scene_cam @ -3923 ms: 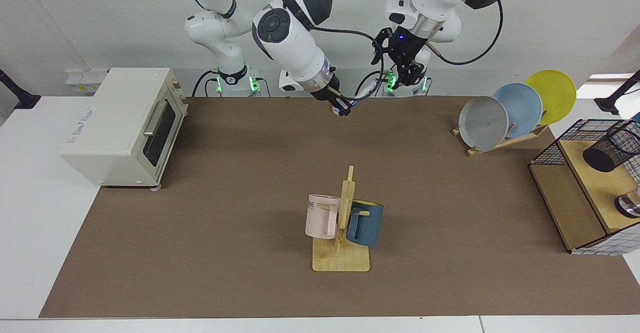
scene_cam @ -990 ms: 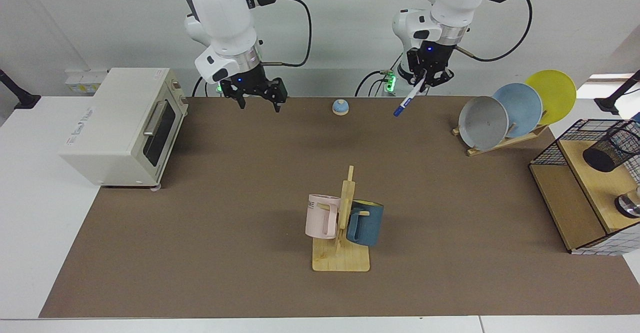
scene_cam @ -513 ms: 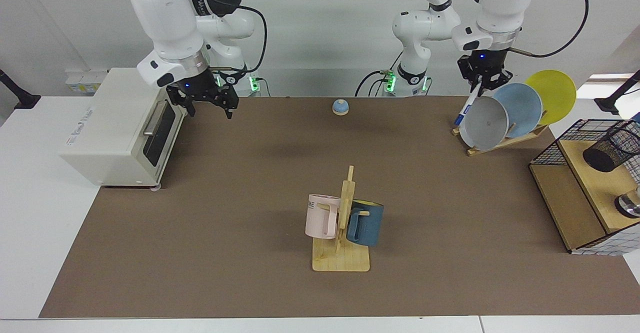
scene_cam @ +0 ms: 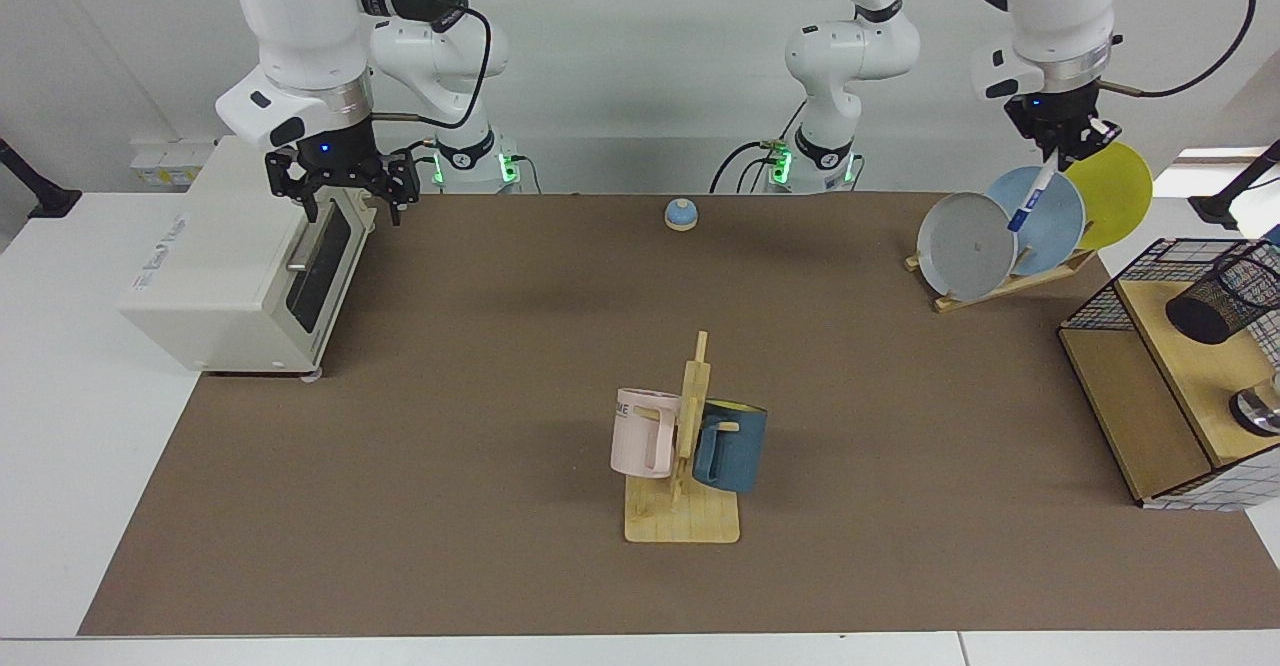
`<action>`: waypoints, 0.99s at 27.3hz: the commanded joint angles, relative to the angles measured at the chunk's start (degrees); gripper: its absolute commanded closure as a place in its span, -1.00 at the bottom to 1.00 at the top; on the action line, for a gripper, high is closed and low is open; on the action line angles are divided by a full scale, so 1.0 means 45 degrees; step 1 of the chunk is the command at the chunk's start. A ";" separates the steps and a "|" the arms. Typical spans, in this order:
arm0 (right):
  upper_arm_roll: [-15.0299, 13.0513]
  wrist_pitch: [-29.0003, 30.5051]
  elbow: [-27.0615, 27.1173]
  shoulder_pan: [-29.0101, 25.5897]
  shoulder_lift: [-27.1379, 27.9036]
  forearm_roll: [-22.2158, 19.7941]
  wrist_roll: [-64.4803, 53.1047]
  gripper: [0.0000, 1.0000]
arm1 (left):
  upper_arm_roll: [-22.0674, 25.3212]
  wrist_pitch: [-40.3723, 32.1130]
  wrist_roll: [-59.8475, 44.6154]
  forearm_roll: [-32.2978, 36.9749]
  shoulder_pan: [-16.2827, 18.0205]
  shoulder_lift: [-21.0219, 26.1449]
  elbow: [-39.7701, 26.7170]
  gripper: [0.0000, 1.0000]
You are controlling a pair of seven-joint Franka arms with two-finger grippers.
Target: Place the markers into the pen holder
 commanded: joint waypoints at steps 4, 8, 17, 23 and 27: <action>-0.0050 0.0205 -0.0139 -0.0684 -0.0354 0.1530 0.1374 -1.00 | -0.0148 0.1422 0.3605 0.1526 0.1967 0.0506 0.0585 1.00; -0.0050 0.0205 -0.0159 -0.0722 -0.0394 0.1589 0.1451 -1.00 | -0.0149 0.2320 0.5223 0.2034 0.2710 0.1090 0.1267 1.00; -0.0031 0.0263 -0.0159 -0.0606 -0.0394 0.1804 0.1491 -1.00 | -0.0168 0.3844 0.7397 0.3673 0.3357 0.2244 0.2226 1.00; 0.0067 0.0263 -0.0179 -0.0508 -0.0394 0.1804 0.1471 -1.00 | -0.0149 0.5132 0.8157 0.5022 0.3454 0.2908 0.2207 1.00; 0.0067 0.0263 -0.0179 -0.0508 -0.0394 0.1804 0.1491 -1.00 | -0.0129 0.5894 0.8664 0.5629 0.3628 0.3085 0.2188 1.00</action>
